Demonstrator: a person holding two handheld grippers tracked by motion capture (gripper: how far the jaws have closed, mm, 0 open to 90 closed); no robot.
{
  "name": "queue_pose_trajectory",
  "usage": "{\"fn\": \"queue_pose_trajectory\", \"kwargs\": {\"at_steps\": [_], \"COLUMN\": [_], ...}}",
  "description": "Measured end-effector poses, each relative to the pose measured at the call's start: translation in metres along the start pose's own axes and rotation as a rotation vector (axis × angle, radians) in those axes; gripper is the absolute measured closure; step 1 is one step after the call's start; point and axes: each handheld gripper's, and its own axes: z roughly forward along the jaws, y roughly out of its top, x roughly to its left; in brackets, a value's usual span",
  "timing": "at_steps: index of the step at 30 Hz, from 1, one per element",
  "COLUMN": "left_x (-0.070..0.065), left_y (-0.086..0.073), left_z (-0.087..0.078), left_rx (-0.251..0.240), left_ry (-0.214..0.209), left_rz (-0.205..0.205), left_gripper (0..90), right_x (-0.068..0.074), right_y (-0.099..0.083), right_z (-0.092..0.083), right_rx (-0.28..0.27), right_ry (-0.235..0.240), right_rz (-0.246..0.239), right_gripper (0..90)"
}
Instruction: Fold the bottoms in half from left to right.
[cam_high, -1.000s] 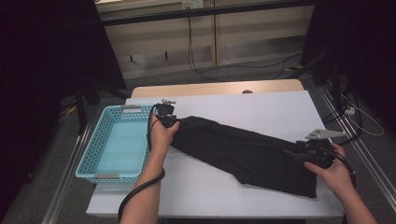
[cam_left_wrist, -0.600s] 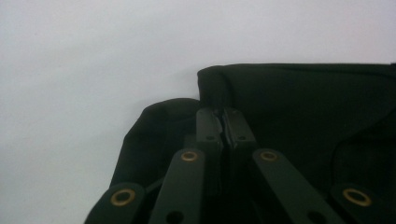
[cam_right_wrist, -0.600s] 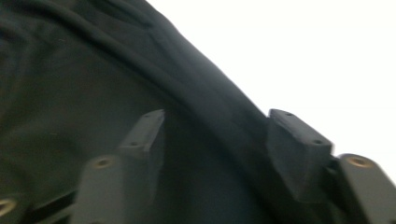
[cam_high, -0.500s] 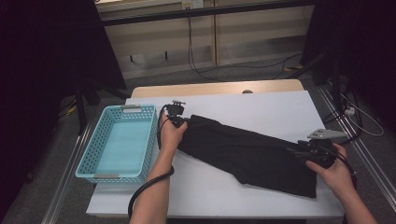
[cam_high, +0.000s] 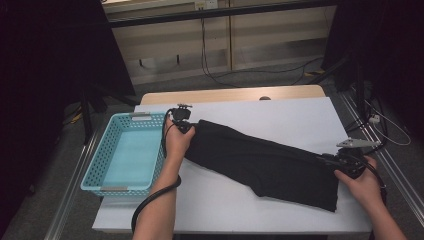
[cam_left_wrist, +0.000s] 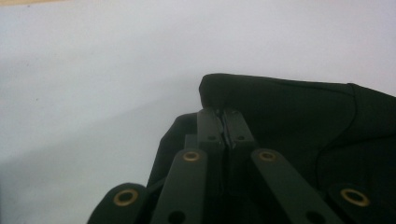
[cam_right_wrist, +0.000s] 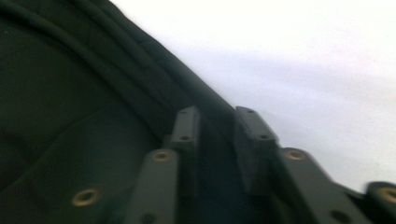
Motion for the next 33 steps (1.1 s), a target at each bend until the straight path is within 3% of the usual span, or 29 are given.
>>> {"fn": "queue_pose_trajectory", "kwargs": {"at_steps": [1,2,5,7,11,13,15,17,19,24,26,29,33], "left_x": [0.001,0.002,0.003,0.004,0.003,0.003,0.004,0.003,0.003,0.006,0.005,0.004,-0.002], "left_y": [0.0,-0.001,-0.001,-0.002,-0.002,-0.002,-0.003,-0.004,-0.004,-0.005,-0.007,-0.01,-0.015], "left_z": [0.0,0.0,-0.001,-0.001,0.001,0.002,0.002,0.003,0.004,0.001,0.0,-0.004,-0.008], "left_rx": [0.003,0.002,0.005,0.0,0.002,-0.003,-0.001,0.007,0.004,-0.002,0.002,-0.002,0.011], "left_ry": [0.003,0.006,0.022,0.027,0.037,0.045,0.048,0.047,0.056,0.061,0.074,0.043,0.023], "left_rz": [0.003,-0.004,0.001,-0.005,-0.009,-0.014,-0.011,-0.004,-0.005,0.005,0.027,0.021,0.042], "left_gripper": [88.1,88.1,88.2,88.3,88.2,88.0,87.4,85.7,76.4,39.5,34.9,28.0,23.1], "right_x": [0.0,0.0,0.001,0.0,-0.002,-0.001,0.001,0.003,0.005,0.019,0.028,0.044,0.058], "right_y": [0.0,0.001,0.004,0.005,0.005,0.005,0.006,0.006,0.007,0.006,0.005,0.003,0.003], "right_z": [0.0,0.0,0.0,0.0,0.001,0.002,0.0,-0.003,-0.005,-0.012,-0.014,-0.018,-0.02], "right_rx": [0.003,0.003,0.01,-0.007,-0.047,-0.059,-0.065,-0.082,-0.085,-0.067,-0.056,-0.046,-0.032], "right_ry": [0.015,0.033,-0.012,-0.048,-0.058,-0.059,-0.094,-0.086,-0.086,-0.032,-0.006,0.052,0.082], "right_rz": [-0.008,-0.021,-0.058,-0.053,-0.044,-0.038,-0.051,-0.037,-0.033,-0.062,-0.086,-0.115,-0.15], "right_gripper": [86.2,89.5,90.0,90.0,89.7,84.9,73.9,67.8,61.4,55.3,52.9,53.5,55.9]}}
